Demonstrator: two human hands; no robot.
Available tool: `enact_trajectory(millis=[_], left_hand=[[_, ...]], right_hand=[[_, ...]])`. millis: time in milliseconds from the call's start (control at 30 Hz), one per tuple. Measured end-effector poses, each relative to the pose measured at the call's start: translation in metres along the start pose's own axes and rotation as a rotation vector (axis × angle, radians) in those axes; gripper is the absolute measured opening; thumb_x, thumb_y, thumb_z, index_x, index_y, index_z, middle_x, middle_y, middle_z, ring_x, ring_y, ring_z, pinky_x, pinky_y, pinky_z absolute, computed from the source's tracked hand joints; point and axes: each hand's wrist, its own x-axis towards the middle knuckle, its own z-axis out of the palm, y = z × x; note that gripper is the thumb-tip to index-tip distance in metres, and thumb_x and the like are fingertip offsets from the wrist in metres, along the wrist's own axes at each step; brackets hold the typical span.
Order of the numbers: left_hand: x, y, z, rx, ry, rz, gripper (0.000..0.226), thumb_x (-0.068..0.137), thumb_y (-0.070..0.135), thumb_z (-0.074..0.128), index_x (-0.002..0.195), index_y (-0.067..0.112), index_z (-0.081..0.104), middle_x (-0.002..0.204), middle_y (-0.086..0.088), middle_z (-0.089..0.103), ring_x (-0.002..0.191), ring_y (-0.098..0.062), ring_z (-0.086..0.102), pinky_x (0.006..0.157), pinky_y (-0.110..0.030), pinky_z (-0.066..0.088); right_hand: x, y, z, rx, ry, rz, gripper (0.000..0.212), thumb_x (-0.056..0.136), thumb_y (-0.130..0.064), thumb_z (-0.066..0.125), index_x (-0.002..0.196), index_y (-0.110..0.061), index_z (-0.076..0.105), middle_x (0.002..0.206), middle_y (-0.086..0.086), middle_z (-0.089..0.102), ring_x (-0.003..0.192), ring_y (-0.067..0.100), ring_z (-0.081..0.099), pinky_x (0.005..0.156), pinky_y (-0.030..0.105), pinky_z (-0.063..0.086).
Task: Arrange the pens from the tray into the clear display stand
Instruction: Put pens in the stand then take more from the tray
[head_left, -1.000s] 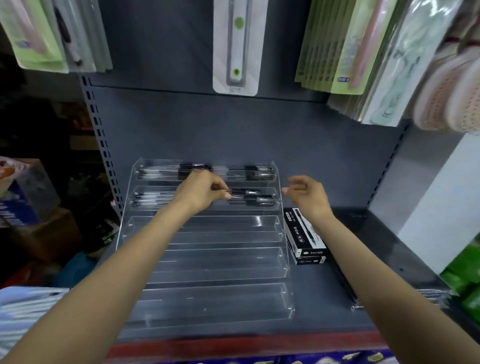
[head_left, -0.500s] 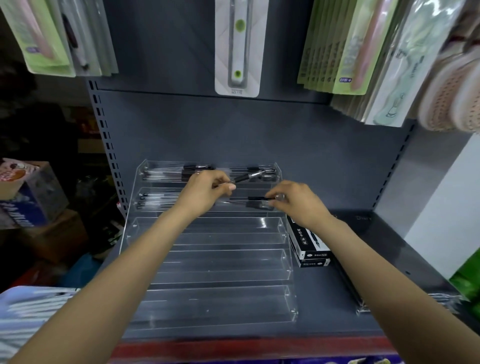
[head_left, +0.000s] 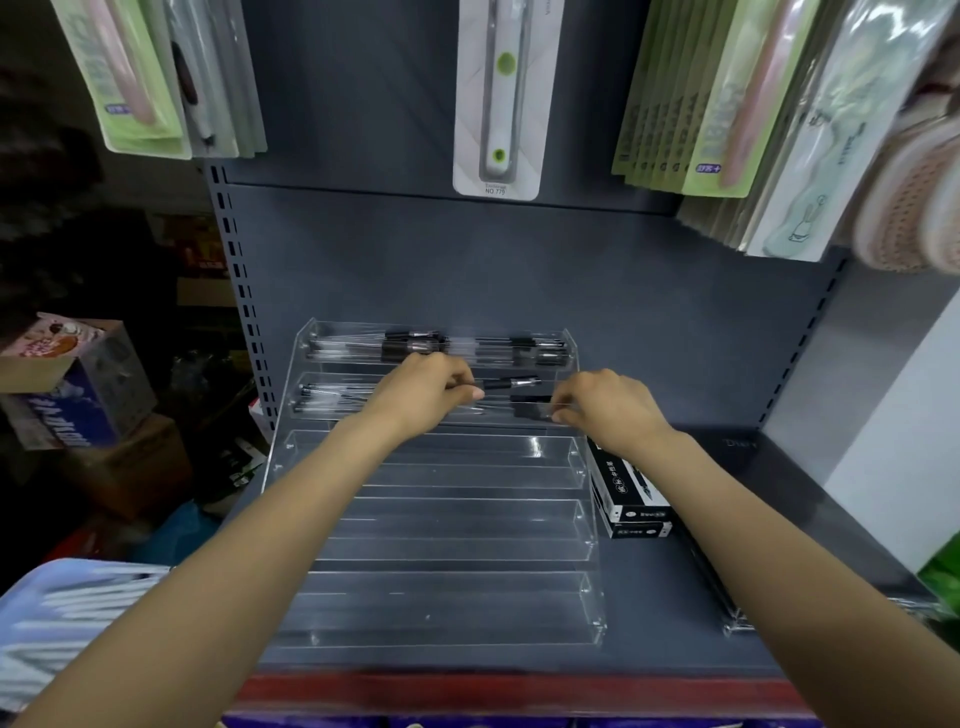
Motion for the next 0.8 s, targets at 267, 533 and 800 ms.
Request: enact_trajectory(millis=[267, 533, 800], left_hand=[[-0.010, -0.029, -0.016, -0.045, 0.141, -0.065, 0.016, 0.090, 0.036, 0.057, 0.079, 0.026, 0.061, 0.085, 0.009, 0.070, 0.089, -0.015, 0.065, 0.086, -0.041, 0.051], [-0.021, -0.041, -0.016, -0.046, 0.175, -0.041, 0.016, 0.089, 0.043, 0.055, 0.079, 0.031, 0.060, 0.082, 0.007, 0.070, 0.085, -0.015, 0.064, 0.082, -0.042, 0.053], [-0.024, -0.038, -0.020, -0.002, 0.166, -0.007, 0.017, 0.092, 0.039, 0.053, 0.086, 0.024, 0.060, 0.078, 0.003, 0.067, 0.079, -0.018, 0.063, 0.076, -0.038, 0.052]], right_hand=[[0.000, -0.003, -0.001, -0.014, 0.038, 0.027, 0.022, 0.092, -0.038, 0.055, 0.102, -0.023, 0.067, 0.102, 0.002, 0.069, 0.094, 0.023, 0.064, 0.071, 0.029, 0.043], [0.002, -0.026, -0.001, 0.038, 0.075, -0.004, 0.020, 0.091, -0.036, 0.057, 0.103, -0.023, 0.067, 0.105, 0.000, 0.068, 0.098, 0.022, 0.063, 0.071, 0.028, 0.043], [-0.002, -0.026, 0.001, 0.285, 0.073, 0.105, 0.017, 0.089, -0.034, 0.059, 0.102, -0.025, 0.067, 0.104, -0.005, 0.069, 0.099, 0.018, 0.061, 0.078, 0.031, 0.048]])
